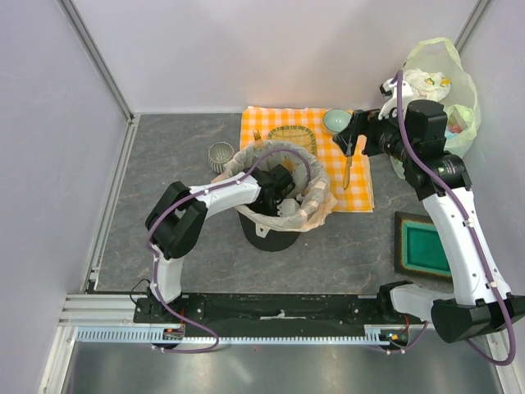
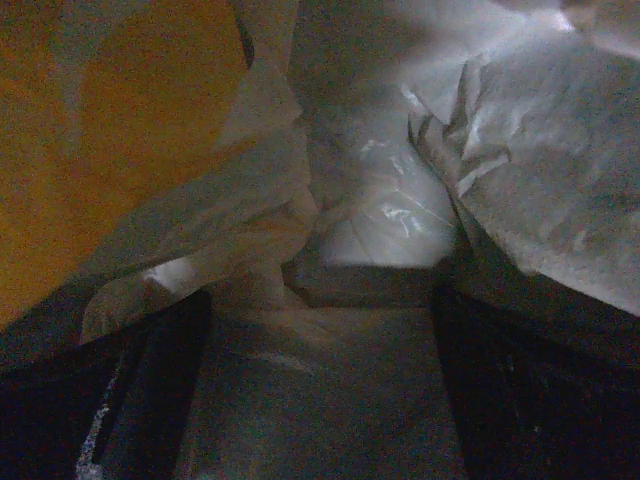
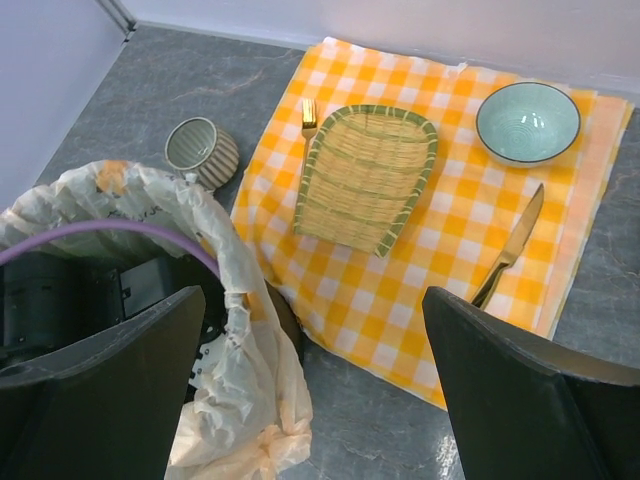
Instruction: Put the trash bags into the trash bin
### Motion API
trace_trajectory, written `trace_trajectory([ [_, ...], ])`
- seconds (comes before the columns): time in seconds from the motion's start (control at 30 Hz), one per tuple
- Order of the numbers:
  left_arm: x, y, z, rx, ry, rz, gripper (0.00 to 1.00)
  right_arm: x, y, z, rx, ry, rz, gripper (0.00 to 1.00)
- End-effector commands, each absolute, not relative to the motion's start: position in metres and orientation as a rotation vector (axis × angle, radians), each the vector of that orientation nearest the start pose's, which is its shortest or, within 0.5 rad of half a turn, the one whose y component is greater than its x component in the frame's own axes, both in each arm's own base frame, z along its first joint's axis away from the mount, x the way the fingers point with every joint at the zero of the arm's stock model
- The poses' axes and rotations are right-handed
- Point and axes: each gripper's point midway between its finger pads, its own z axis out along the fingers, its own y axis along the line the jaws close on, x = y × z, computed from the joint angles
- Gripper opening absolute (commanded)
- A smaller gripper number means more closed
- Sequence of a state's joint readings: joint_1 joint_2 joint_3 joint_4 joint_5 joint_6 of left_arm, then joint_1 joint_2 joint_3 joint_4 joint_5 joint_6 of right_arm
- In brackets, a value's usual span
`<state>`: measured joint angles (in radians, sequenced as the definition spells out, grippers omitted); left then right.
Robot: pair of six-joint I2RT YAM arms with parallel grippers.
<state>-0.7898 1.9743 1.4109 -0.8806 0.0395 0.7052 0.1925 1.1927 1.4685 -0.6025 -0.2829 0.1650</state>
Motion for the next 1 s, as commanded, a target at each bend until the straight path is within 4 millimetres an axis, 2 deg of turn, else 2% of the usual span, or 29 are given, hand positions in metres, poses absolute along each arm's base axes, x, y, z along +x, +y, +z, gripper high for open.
trace_trajectory([
  [0.0,0.272,-0.223,0.051,2.076,2.249,0.061,0.98,0.334,0.133,0.365,-0.295,1.897,0.572,0.98],
  [0.2,0.276,-0.231,0.086,1.990,2.215,0.038,0.98,0.337,0.137,0.355,-0.324,1.917,0.585,0.98],
  [0.53,0.292,-0.255,0.118,1.823,2.105,-0.031,0.98,0.341,0.143,0.353,-0.354,1.912,0.610,0.96],
  [0.77,0.295,-0.278,0.168,1.719,1.976,-0.155,0.98,0.340,0.151,0.351,-0.393,1.908,0.651,0.93],
  [0.87,0.290,-0.280,0.187,1.697,1.932,-0.189,0.98,0.342,0.155,0.350,-0.413,1.903,0.674,0.91],
  [0.97,0.287,-0.278,0.214,1.632,1.876,-0.202,0.97,0.345,0.161,0.347,-0.440,1.900,0.701,0.89],
])
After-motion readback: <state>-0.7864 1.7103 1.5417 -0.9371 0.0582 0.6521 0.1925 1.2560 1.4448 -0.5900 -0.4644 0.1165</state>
